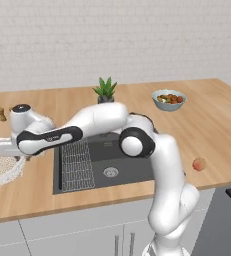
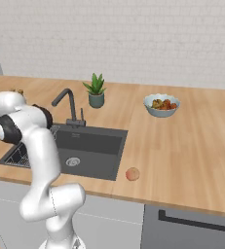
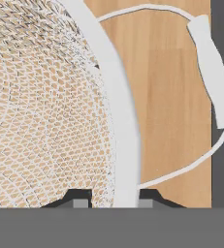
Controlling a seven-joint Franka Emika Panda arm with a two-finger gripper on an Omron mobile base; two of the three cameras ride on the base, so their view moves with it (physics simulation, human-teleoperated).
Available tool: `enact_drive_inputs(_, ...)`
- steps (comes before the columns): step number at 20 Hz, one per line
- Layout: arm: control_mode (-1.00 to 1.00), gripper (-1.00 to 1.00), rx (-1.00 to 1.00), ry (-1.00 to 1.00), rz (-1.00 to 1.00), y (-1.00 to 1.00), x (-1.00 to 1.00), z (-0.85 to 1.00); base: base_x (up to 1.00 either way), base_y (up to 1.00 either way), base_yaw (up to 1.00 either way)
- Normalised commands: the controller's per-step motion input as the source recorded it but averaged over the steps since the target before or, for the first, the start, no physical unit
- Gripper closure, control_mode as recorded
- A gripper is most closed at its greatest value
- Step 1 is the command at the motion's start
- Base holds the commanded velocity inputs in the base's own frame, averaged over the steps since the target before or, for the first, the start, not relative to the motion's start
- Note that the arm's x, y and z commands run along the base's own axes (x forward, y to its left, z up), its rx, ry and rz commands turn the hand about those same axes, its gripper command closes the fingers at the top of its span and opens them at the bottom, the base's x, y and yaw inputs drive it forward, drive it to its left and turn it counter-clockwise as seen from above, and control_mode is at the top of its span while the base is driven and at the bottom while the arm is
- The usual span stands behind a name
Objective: Put the colander in the sink, put the peach in the colander, and turn on the sink faucet and pour water over the colander.
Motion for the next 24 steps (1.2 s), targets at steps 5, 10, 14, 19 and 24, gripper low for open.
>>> enact_drive_inputs(5, -1.0, 1.0, 0.23, -0.17, -0.01, -0.56, -0.75, 0.9, 0.0, 0.0, 0.0)
enact_drive_inputs(10, -1.0, 1.0, 0.17, -0.08, -0.03, -0.74, -0.65, 0.7, 0.0, 0.0, 0.0)
enact_drive_inputs(14, -1.0, 1.0, 0.05, -0.06, -0.04, -0.96, -0.73, 0.06, 0.0, 0.0, 0.0)
enact_drive_inputs(19, -1.0, 1.0, 0.02, -0.05, -0.03, -0.98, -0.58, 0.08, 0.0, 0.0, 0.0)
enact_drive_inputs(24, -1.0, 1.0, -0.07, 0.03, -0.09, -0.52, -0.06, 0.58, 0.0, 0.0, 0.0)
